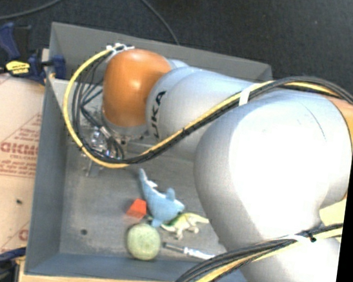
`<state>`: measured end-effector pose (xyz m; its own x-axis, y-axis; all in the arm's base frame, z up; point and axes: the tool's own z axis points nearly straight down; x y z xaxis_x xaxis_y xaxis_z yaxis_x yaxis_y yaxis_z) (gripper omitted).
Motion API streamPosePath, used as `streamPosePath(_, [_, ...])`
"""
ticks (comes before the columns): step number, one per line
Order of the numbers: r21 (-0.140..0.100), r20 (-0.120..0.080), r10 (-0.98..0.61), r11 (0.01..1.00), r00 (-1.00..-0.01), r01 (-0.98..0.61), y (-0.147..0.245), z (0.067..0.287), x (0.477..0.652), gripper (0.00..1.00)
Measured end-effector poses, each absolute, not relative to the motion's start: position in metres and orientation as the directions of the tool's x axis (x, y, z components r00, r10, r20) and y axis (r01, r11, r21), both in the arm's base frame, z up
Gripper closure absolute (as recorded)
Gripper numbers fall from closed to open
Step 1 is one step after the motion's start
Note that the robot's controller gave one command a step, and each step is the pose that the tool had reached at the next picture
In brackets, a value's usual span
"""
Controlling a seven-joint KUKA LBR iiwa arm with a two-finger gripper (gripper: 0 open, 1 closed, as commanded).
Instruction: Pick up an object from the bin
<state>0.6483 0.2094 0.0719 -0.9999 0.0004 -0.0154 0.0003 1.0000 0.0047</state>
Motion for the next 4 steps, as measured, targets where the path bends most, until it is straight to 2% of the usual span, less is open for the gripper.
streamPosePath(1, [0.010,-0.028,0.015,1.000,-1.000,0.014,0.219,0.195,0.638,1.00])
streamPosePath(2, [0.003,-0.041,-0.170,0.985,-0.985,-0.170,0.171,0.262,0.656,1.00])
streamPosePath(3, [0.004,-0.036,-0.171,0.985,-0.985,-0.172,0.173,0.259,0.655,1.00])
streamPosePath(4, [0.004,-0.036,-0.171,0.985,-0.985,-0.172,0.173,0.259,0.655,0.00])
